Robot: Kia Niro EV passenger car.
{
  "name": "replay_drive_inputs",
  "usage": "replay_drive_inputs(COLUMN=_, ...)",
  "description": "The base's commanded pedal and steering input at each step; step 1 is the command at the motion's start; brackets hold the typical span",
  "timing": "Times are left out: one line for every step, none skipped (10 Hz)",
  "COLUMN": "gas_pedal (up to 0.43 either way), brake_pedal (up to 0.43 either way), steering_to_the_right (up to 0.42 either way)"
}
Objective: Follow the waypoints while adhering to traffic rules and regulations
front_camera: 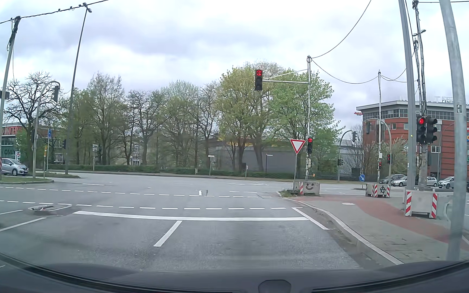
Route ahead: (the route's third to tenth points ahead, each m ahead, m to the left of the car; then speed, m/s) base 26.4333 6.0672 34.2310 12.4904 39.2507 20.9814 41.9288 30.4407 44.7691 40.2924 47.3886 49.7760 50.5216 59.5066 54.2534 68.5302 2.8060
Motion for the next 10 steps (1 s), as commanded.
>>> replay_drive_inputs(gas_pedal=0.000, brake_pedal=0.098, steering_to_the_right=0.004)
replay_drive_inputs(gas_pedal=0.000, brake_pedal=0.116, steering_to_the_right=0.004)
replay_drive_inputs(gas_pedal=0.000, brake_pedal=0.128, steering_to_the_right=0.004)
replay_drive_inputs(gas_pedal=0.000, brake_pedal=0.146, steering_to_the_right=0.003)
replay_drive_inputs(gas_pedal=0.000, brake_pedal=0.171, steering_to_the_right=0.003)
replay_drive_inputs(gas_pedal=0.000, brake_pedal=0.189, steering_to_the_right=0.002)
replay_drive_inputs(gas_pedal=0.000, brake_pedal=0.189, steering_to_the_right=0.001)
replay_drive_inputs(gas_pedal=0.000, brake_pedal=0.195, steering_to_the_right=-0.002)
replay_drive_inputs(gas_pedal=0.000, brake_pedal=0.195, steering_to_the_right=-0.006)
replay_drive_inputs(gas_pedal=0.000, brake_pedal=0.201, steering_to_the_right=-0.008)
